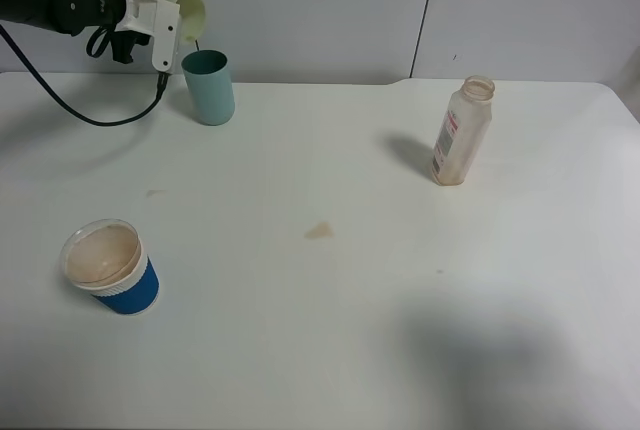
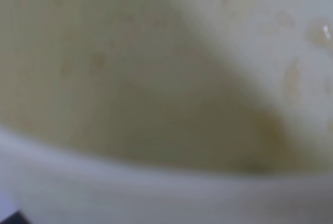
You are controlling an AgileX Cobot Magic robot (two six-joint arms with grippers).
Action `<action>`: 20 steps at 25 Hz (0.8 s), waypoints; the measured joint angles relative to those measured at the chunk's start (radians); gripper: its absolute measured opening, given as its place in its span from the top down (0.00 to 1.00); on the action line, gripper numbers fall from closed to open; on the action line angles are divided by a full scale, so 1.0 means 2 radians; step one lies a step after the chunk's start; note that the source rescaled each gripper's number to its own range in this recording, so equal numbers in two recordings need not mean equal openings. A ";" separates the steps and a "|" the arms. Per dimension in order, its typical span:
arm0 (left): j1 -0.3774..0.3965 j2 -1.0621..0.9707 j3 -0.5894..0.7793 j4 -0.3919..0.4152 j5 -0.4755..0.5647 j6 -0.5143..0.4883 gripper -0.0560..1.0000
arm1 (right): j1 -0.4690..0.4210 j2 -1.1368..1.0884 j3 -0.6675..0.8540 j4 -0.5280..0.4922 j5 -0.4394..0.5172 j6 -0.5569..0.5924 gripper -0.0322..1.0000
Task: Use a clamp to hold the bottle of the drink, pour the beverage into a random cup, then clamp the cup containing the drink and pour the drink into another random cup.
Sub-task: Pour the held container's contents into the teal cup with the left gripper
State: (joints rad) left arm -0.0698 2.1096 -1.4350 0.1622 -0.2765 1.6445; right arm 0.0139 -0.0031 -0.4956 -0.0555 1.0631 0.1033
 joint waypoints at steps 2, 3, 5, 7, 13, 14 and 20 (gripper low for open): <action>0.000 0.000 0.000 -0.008 0.000 -0.005 0.93 | 0.000 0.000 0.000 0.000 0.000 0.000 0.00; 0.000 0.000 0.000 -0.012 0.000 -0.009 0.93 | 0.000 0.000 0.000 0.000 0.000 0.000 0.00; 0.000 0.000 0.000 -0.014 0.000 -0.027 0.93 | 0.000 0.000 0.000 0.000 0.000 0.000 0.00; 0.000 0.000 0.000 -0.015 0.000 -0.054 0.93 | 0.000 0.000 0.000 0.000 0.000 0.000 0.00; 0.000 -0.009 0.000 -0.015 0.001 -0.217 0.93 | 0.000 0.000 0.000 0.000 0.000 0.000 0.00; 0.001 -0.011 0.000 -0.015 0.001 -0.242 0.93 | 0.000 0.000 0.000 0.000 0.000 0.000 0.00; 0.018 -0.028 0.000 0.012 0.023 -0.406 0.93 | 0.000 0.000 0.000 0.000 0.000 0.000 0.00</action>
State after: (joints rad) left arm -0.0344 2.0532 -1.4350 0.1866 -0.2300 0.8316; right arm 0.0139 -0.0031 -0.4956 -0.0555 1.0631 0.1033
